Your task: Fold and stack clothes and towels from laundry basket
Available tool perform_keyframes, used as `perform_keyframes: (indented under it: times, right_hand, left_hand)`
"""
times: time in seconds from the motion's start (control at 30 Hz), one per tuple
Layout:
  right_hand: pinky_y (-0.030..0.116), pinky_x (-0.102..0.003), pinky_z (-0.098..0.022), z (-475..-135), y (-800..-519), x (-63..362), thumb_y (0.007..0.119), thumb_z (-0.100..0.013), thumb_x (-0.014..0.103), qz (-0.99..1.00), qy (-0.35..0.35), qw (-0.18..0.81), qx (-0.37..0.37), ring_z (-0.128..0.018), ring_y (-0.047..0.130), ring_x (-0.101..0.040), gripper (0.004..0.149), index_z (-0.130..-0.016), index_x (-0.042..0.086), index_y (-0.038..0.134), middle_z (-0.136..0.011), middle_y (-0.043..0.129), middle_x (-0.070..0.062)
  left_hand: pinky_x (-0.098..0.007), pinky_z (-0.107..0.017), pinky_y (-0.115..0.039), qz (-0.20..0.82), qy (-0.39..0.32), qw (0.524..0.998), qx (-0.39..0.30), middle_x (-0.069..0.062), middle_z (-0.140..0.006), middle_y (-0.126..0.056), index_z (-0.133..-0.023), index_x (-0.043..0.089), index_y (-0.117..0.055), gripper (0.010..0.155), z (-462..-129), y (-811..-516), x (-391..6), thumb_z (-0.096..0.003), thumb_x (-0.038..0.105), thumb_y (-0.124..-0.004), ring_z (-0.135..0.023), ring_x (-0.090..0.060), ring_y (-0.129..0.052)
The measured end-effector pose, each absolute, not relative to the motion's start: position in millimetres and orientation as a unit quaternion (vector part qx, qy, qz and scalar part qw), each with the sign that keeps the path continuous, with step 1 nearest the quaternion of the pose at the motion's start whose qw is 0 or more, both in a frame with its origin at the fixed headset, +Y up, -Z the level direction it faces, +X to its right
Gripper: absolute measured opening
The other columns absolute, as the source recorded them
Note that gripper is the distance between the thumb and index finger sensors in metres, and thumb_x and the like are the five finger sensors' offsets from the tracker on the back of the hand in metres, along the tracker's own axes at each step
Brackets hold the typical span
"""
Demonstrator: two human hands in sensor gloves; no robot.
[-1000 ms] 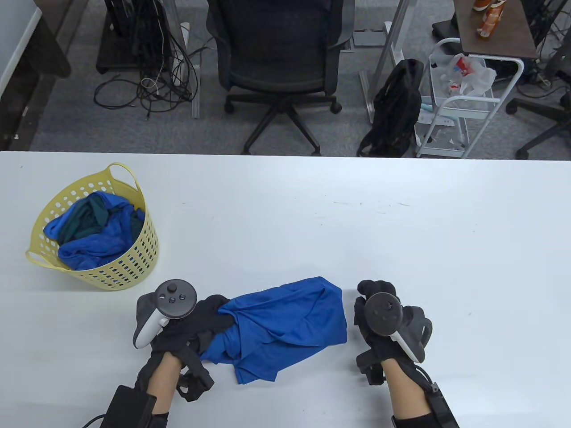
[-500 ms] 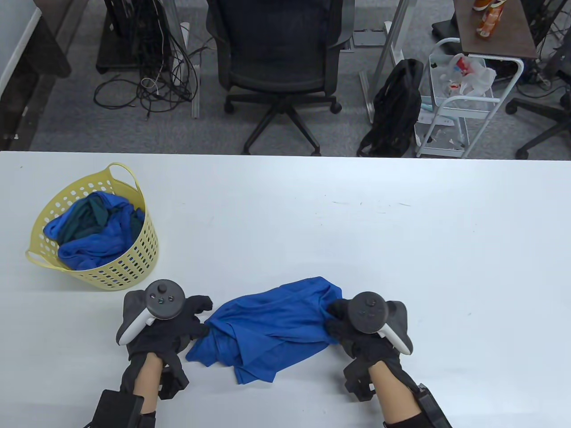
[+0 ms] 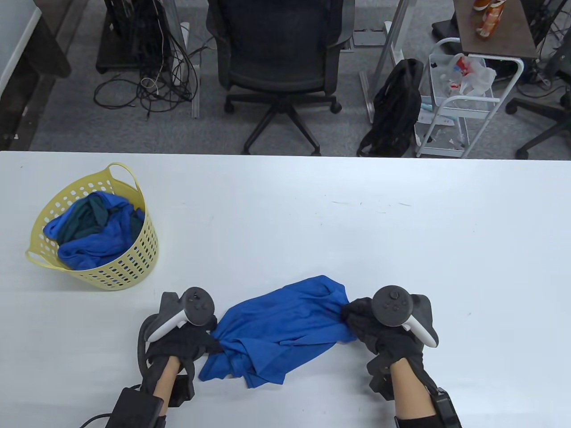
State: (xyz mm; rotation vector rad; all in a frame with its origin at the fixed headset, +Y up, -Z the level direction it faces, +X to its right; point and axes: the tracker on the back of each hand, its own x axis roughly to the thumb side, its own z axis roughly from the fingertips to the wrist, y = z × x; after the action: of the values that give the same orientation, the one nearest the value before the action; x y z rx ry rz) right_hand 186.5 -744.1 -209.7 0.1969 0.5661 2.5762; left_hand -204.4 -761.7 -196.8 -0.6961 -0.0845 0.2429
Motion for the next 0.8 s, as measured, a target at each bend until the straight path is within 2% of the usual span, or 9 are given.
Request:
perform_keyframes:
  times: [0.13,0.23,0.3,0.33,0.4,0.5,0.67,0.77,0.8]
  right_hand:
    - [0.059,-0.074,-0.064,-208,-747,185,0.08,-0.058,0.045,0.987,0.085,0.137,-0.005,-0.092,0.068,-0.059,0.059,-0.098,0.002,0.07,-0.11,0.059,-0.036]
    - [0.055,-0.077,-0.065,-211,-751,179,0.079,-0.057,0.05,0.98,0.153,0.125,0.006,-0.095,0.06,-0.063,0.091,-0.117,-0.007,0.042,-0.115,0.043,-0.043]
    - [0.054,-0.077,-0.065,-214,-761,173,0.08,-0.058,0.045,0.968,0.217,0.121,0.004,-0.095,0.059,-0.064,0.079,-0.114,-0.005,0.056,-0.114,0.047,-0.044]
    - [0.055,-0.075,-0.066,-215,-762,172,0.081,-0.06,0.039,0.971,0.216,0.101,0.012,-0.096,0.059,-0.062,0.06,-0.107,0.004,0.068,-0.114,0.051,-0.039]
    - [0.061,-0.072,-0.066,-215,-755,176,0.079,-0.06,0.029,0.986,0.141,0.086,0.0,-0.094,0.068,-0.055,0.039,-0.094,0.011,0.078,-0.111,0.062,-0.031]
    - [0.066,-0.069,-0.063,-211,-739,196,0.075,-0.06,0.026,0.984,0.016,0.175,-0.029,-0.089,0.076,-0.053,0.039,-0.096,0.011,0.076,-0.106,0.069,-0.03]
    - [0.075,-0.061,-0.059,-205,-724,227,0.067,-0.061,0.021,0.958,-0.064,0.275,-0.057,-0.075,0.09,-0.039,0.04,-0.1,0.011,0.068,-0.095,0.082,-0.023]
    - [0.074,-0.061,-0.059,-205,-723,232,0.065,-0.062,0.018,0.951,-0.057,0.296,-0.06,-0.068,0.091,-0.032,0.04,-0.101,0.013,0.065,-0.087,0.085,-0.019]
    - [0.073,-0.061,-0.059,-204,-723,232,0.064,-0.062,0.018,0.951,-0.052,0.298,-0.062,-0.068,0.09,-0.032,0.04,-0.102,0.014,0.064,-0.086,0.085,-0.019]
  left_hand:
    - [-0.062,-0.071,-0.069,0.153,-0.031,0.934,-0.322,-0.032,-0.121,-0.054,-0.117,0.011,-0.059,0.083,-196,-760,-218,-0.0502,0.05,-0.088,-0.099,-0.044,-0.076]
    - [-0.062,-0.07,-0.07,0.185,-0.017,0.932,-0.311,-0.03,-0.12,-0.059,-0.115,0.011,-0.061,0.077,-196,-758,-229,-0.0531,0.051,-0.084,-0.099,-0.044,-0.078]
    - [-0.064,-0.07,-0.069,0.2,-0.033,0.919,-0.337,-0.03,-0.12,-0.06,-0.112,0.008,-0.068,0.075,-195,-758,-229,-0.0534,0.052,-0.084,-0.1,-0.046,-0.078]
    - [-0.065,-0.07,-0.068,0.177,-0.038,0.918,-0.354,-0.029,-0.119,-0.062,-0.109,0.007,-0.074,0.073,-195,-760,-225,-0.0518,0.052,-0.086,-0.099,-0.047,-0.078]
    - [-0.067,-0.07,-0.067,0.107,-0.045,0.931,-0.346,-0.025,-0.12,-0.061,-0.103,0.008,-0.084,0.071,-194,-759,-215,-0.0472,0.051,-0.091,-0.1,-0.045,-0.078]
    - [-0.069,-0.071,-0.064,0.068,-0.056,0.936,-0.34,-0.029,-0.121,-0.057,-0.108,0.006,-0.078,0.081,-192,-761,-200,-0.0432,0.053,-0.092,-0.101,-0.051,-0.072]
    - [-0.068,-0.074,-0.06,0.048,-0.079,0.952,-0.29,-0.027,-0.124,-0.05,-0.107,0.028,-0.071,0.07,-190,-767,-182,-0.045,0.054,-0.091,-0.105,-0.053,-0.061]
    - [-0.06,-0.07,-0.07,0.106,-0.046,0.976,-0.185,-0.023,-0.118,-0.065,-0.108,0.029,-0.066,0.059,-189,-761,-183,-0.0546,0.044,-0.086,-0.099,-0.043,-0.077]
    - [-0.052,-0.064,-0.08,0.134,-0.044,0.977,-0.161,-0.017,-0.108,-0.08,-0.103,0.026,-0.072,0.053,-188,-757,-183,-0.0548,0.042,-0.087,-0.086,-0.033,-0.091]
